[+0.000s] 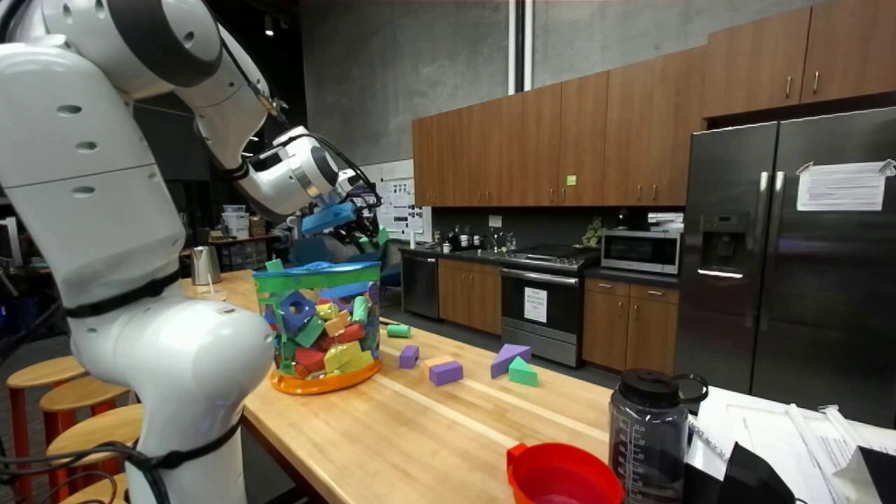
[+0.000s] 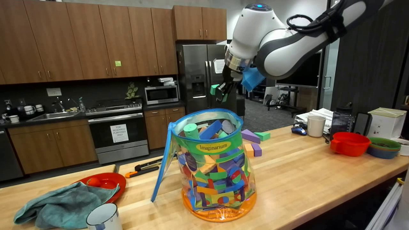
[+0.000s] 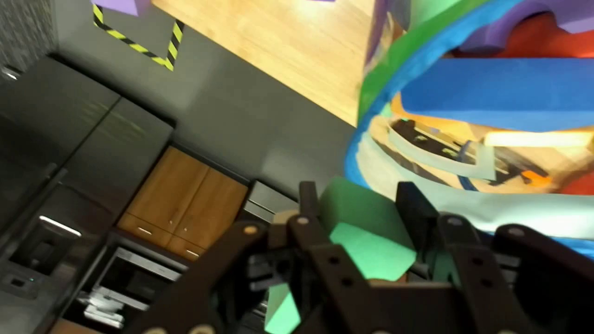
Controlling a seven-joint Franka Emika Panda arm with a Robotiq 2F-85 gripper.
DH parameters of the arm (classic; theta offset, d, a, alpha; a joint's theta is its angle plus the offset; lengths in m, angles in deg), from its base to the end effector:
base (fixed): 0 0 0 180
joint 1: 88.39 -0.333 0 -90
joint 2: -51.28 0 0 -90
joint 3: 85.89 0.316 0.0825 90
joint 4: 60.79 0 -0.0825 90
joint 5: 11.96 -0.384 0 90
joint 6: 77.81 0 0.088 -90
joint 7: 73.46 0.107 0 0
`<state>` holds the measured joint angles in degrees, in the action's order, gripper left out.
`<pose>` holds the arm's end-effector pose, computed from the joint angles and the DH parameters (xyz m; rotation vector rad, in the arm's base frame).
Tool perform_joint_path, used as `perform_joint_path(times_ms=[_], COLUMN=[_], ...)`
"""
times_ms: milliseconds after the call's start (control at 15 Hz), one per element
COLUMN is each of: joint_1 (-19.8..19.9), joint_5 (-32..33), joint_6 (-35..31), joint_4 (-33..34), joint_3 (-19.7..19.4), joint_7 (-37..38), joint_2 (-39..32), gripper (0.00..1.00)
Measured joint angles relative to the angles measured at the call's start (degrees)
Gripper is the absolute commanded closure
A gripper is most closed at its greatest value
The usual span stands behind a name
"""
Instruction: Put the blocks inside the basket
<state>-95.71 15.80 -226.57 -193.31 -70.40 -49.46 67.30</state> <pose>0.4588 0.2117 0.5104 2.7608 0.4715 0.9526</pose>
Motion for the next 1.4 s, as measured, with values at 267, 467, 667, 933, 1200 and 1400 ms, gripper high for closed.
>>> perform_joint_path(times_ms=[267,467,667,933,1200,1400], joint_1=[-1.16,-1.46,-1.7,-1.68,-0.86,1.85], joint_5=[-1.85,-2.75,-2.75,-2.75,-2.75,-2.26], joint_6=[-7.95,-11.56,-13.85,-16.46,-20.57,-21.85], joint_4=[-4.7,-7.96,-10.17,-11.39,-11.48,-11.48], joint_3=[1.21,1.68,1.42,0.34,-1.13,-1.4], joint_7=[-4.37,-6.88,-7.7,-7.9,-7.55,-6.36], joint_2=[1.26,1.9,2.39,2.61,3.02,3.54], gripper=[0.8,0.26,0.06,0.0,0.0,0.0])
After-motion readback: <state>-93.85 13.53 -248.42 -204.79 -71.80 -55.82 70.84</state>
